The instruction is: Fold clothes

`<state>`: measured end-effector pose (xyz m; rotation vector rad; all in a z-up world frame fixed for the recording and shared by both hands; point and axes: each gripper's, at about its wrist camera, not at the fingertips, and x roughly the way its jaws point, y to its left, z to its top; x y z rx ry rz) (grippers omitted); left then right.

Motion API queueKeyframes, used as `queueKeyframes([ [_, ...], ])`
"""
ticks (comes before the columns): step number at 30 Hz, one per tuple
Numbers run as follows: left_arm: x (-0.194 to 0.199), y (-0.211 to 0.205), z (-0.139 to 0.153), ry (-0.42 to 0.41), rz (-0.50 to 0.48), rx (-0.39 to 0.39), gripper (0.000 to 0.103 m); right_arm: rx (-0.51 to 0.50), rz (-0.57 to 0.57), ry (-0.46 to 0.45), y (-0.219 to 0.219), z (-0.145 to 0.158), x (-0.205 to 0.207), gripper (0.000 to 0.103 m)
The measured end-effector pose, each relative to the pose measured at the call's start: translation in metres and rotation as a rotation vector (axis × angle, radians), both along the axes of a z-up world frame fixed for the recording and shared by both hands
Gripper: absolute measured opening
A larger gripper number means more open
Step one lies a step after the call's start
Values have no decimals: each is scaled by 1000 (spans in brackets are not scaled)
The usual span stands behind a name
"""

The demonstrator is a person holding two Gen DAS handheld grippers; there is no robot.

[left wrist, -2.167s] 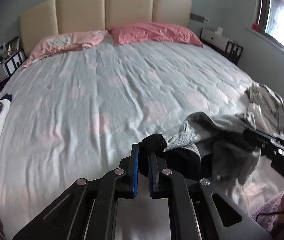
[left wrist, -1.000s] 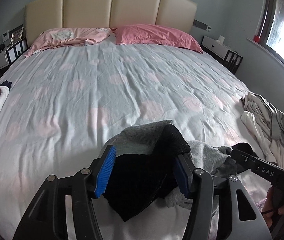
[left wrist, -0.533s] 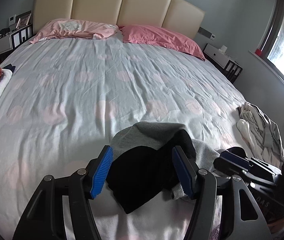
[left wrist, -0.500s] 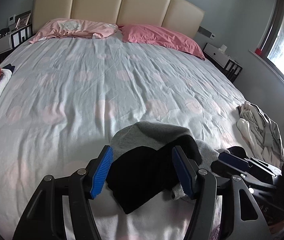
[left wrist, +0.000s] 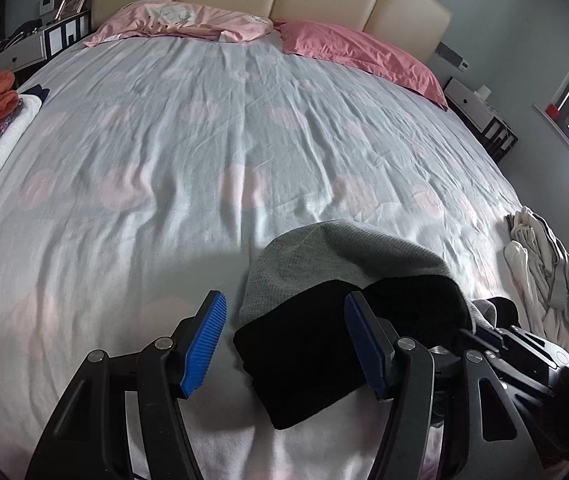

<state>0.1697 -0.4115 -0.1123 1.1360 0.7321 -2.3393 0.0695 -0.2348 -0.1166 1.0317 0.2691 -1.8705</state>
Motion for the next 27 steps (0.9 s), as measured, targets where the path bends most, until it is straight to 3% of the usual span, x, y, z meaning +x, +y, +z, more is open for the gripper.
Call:
queueKeyframes([
  [6, 3, -5, -1, 3, 19, 14, 63, -86, -247, 6, 46, 24, -34, 9],
  [13, -3, 5, -1, -4, -39, -1, 63, -32, -615, 54, 116, 48, -96, 9],
  [17, -12, 19, -4, -23, -113, -22, 63, 90, -827, 43, 152, 36, -125, 9],
  [22, -30, 46, -11, -57, -226, -104, 63, 101, -863, -153, 173, -3, -137, 13],
  [27, -47, 65, -16, -70, -304, -176, 63, 75, -869, -116, 170, 4, -121, 17],
])
